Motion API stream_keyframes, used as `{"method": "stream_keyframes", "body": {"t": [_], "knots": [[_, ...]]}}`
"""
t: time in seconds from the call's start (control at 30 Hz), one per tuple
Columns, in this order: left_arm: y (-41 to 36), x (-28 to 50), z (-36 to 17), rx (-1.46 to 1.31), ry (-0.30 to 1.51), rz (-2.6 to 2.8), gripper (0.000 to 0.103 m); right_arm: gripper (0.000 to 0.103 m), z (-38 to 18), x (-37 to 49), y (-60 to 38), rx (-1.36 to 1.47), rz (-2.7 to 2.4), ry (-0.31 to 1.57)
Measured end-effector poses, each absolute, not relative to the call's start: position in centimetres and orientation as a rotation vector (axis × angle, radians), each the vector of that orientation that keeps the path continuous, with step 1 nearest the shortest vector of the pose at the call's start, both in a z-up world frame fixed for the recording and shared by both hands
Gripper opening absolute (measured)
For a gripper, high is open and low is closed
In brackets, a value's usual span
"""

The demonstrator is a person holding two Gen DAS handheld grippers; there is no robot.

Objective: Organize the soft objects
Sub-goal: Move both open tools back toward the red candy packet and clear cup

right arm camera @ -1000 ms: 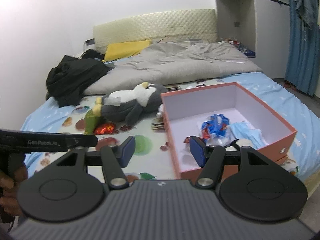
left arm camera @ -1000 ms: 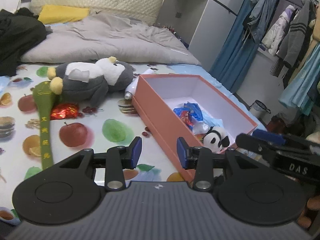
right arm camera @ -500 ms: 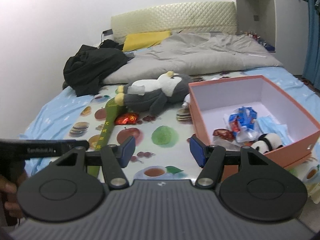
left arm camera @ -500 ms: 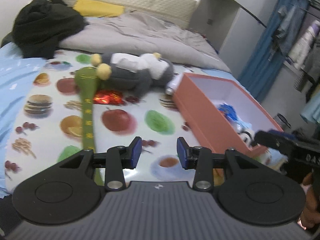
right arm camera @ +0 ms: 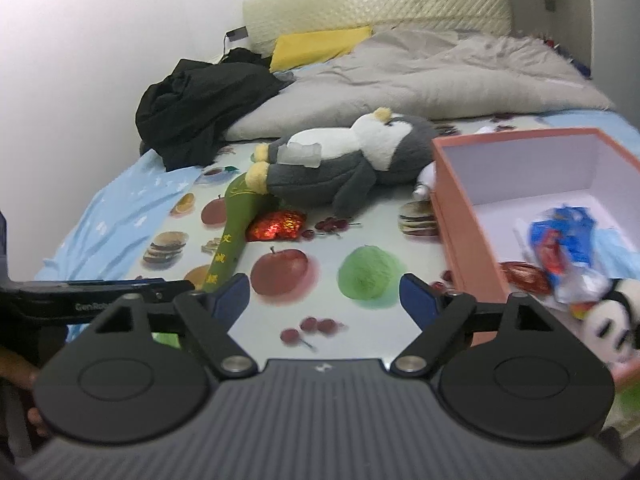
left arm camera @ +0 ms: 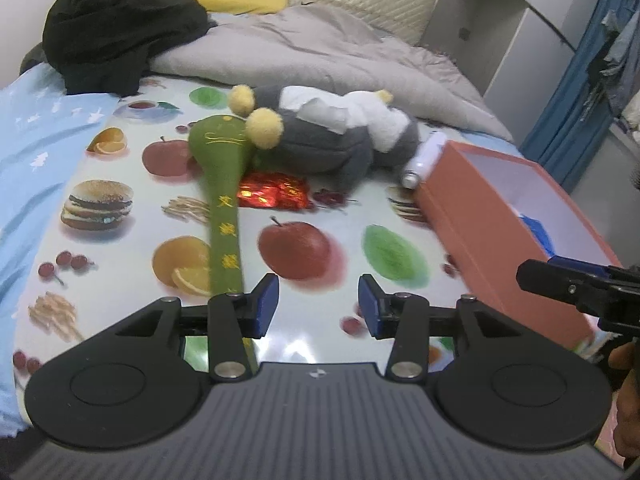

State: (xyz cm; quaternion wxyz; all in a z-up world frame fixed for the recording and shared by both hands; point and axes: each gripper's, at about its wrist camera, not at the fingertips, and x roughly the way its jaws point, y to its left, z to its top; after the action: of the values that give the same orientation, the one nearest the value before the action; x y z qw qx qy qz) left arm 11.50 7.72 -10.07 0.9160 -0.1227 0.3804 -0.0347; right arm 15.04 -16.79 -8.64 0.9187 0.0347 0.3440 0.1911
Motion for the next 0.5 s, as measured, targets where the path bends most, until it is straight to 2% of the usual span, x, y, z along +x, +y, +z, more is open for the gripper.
{"method": "stream_keyframes", "body": {"t": [0.27, 0.5], "knots": [[10.1, 18.3, -12.4, -0.253, 0.806, -0.068, 0.050, 0.084, -11.5, 21.6, -14.0, 0.118, 0.428, 0.748], [9.2, 24.3, -15.2, -0.257, 0.816, -0.105, 0.058, 0.083, -11.5, 27.6, -12.2, 0.134, 0.452, 0.712]]}}
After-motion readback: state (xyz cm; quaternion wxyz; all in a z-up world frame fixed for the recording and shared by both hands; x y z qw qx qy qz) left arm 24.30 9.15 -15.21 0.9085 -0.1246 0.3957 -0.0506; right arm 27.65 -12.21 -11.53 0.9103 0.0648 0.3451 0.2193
